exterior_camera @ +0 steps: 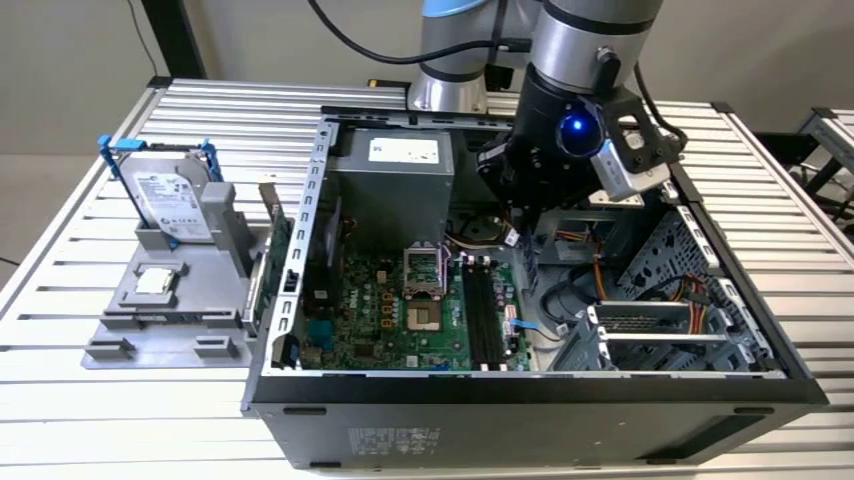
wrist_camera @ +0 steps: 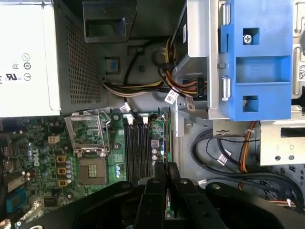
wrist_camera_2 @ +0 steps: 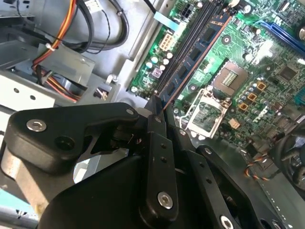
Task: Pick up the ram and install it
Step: 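Insert the ram into the slot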
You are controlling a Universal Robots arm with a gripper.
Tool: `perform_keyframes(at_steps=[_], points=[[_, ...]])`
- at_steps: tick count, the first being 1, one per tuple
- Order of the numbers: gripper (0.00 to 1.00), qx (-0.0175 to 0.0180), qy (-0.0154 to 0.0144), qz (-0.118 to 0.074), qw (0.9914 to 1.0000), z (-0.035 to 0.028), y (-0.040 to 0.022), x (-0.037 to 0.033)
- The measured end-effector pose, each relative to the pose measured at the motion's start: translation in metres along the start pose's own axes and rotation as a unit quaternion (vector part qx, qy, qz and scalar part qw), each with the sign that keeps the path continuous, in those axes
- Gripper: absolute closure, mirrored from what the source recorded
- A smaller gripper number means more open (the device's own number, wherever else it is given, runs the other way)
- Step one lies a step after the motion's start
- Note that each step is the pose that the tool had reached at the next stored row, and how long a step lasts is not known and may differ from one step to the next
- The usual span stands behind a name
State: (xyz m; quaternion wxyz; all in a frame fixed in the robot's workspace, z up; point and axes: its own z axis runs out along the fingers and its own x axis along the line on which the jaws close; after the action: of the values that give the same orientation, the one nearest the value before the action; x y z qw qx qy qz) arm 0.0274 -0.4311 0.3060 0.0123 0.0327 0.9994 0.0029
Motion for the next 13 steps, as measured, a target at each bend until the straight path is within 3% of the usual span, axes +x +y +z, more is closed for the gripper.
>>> perform_keyframes(at_steps=[13], points=[[1.0, 0.0001, 0.0, 0.0, 1.0, 0.0, 0.0, -0.0001]])
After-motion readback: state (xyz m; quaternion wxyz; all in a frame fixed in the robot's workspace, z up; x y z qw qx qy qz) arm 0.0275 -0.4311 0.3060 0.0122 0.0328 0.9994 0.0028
